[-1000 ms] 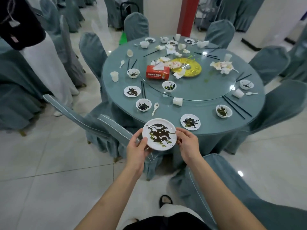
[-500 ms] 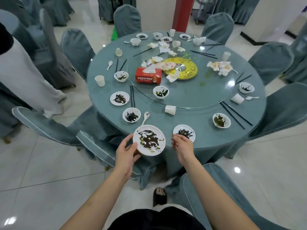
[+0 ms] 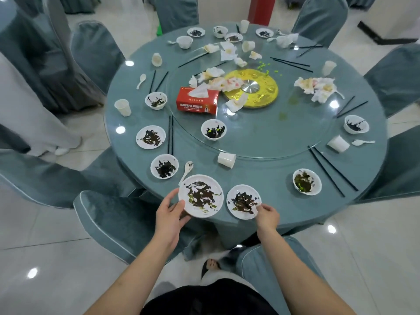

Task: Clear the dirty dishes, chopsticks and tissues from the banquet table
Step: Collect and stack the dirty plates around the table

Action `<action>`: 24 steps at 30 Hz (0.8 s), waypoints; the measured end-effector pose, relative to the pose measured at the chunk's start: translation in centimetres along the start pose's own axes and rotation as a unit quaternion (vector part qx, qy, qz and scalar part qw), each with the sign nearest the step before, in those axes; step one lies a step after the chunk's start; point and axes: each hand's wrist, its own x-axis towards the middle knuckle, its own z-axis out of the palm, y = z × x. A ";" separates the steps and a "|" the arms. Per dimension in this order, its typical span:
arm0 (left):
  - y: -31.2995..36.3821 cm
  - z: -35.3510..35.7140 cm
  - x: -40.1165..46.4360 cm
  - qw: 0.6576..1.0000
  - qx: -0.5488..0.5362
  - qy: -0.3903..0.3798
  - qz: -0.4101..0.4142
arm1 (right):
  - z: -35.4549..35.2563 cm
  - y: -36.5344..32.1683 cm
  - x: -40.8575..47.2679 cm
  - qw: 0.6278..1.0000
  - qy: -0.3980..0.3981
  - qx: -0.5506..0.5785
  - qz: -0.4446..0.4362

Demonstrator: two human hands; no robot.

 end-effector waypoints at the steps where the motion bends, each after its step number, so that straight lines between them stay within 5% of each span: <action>1: -0.3 0.3 0.2 1.000 0.000 0.004 -0.002 | 0.0 -0.1 0.2 1.000 0.020 -0.011 -0.003; 15: -0.1 0.7 2.2 0.999 0.018 0.027 -0.003 | 0.8 0.5 2.6 0.995 0.037 -0.092 0.011; 24: 0.4 0.4 1.6 0.999 0.015 0.036 0.009 | 1.6 -1.2 1.5 0.998 -0.052 0.037 -0.024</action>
